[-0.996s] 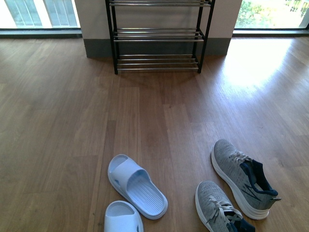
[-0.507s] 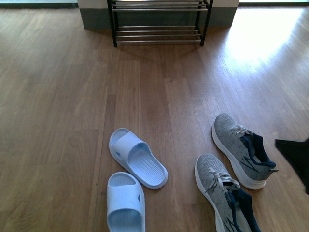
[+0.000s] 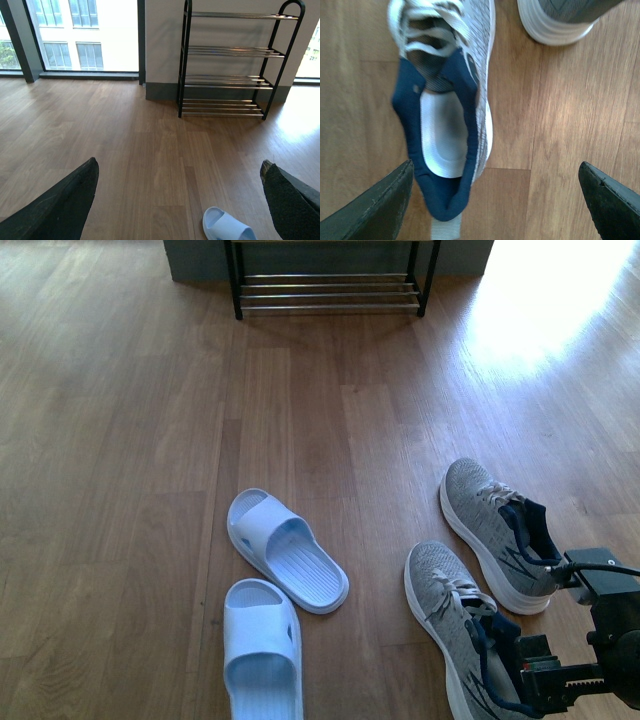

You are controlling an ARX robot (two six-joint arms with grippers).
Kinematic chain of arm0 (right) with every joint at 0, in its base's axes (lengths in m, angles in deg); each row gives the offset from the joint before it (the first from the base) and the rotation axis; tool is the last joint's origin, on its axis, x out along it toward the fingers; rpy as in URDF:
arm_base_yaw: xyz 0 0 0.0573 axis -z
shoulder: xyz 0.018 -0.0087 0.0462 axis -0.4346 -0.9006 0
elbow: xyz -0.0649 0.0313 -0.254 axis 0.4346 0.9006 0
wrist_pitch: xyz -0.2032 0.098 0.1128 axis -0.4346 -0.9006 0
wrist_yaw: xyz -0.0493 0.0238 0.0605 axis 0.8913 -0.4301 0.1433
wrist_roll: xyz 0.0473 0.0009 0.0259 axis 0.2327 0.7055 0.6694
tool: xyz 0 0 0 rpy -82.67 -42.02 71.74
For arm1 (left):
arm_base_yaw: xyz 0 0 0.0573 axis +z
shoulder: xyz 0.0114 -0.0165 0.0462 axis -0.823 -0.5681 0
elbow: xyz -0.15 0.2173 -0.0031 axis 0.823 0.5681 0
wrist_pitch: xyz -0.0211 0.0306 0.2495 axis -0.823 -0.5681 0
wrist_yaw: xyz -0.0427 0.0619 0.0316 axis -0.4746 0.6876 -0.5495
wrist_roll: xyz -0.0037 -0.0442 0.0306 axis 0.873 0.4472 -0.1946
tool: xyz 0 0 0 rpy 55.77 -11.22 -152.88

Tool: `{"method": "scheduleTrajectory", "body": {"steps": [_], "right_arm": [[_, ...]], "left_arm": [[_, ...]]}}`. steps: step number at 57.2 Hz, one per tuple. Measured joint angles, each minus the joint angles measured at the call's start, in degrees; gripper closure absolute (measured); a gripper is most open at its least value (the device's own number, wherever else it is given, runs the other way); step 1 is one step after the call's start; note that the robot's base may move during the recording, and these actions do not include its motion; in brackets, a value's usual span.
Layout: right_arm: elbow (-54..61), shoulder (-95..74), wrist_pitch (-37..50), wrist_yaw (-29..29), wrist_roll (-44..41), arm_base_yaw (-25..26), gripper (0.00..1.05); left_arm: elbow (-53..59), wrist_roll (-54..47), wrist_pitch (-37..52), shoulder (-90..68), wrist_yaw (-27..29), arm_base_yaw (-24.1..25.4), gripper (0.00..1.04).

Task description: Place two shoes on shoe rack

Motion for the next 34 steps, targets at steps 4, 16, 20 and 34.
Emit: {"method": "scheduleTrajectory", "body": {"steps": [4,16,20,34], "right_arm": [[-1.44,-2.38,-0.09,0.17,-0.7,0.92,0.09],[-6.34,-8.72,-0.59,0.28,-2.43,2.38,0.09],[-7.5,-10.43,-0.46,0.2,-2.47,2.51,0.09],[-11.74,-15.78,0.85,-0.37,-2.71,3.89,0.09]], "left_arm": [[0.0,0.0,0.02,0.0,0.0,0.0,0.09],[0.0,0.0,0.02,0.0,0.0,0.0,0.09],[0.0,0.0,0.02,0.0,0.0,0.0,0.09],[0.0,0.0,0.0,-0.02,0.0,0.0,0.09]]}}
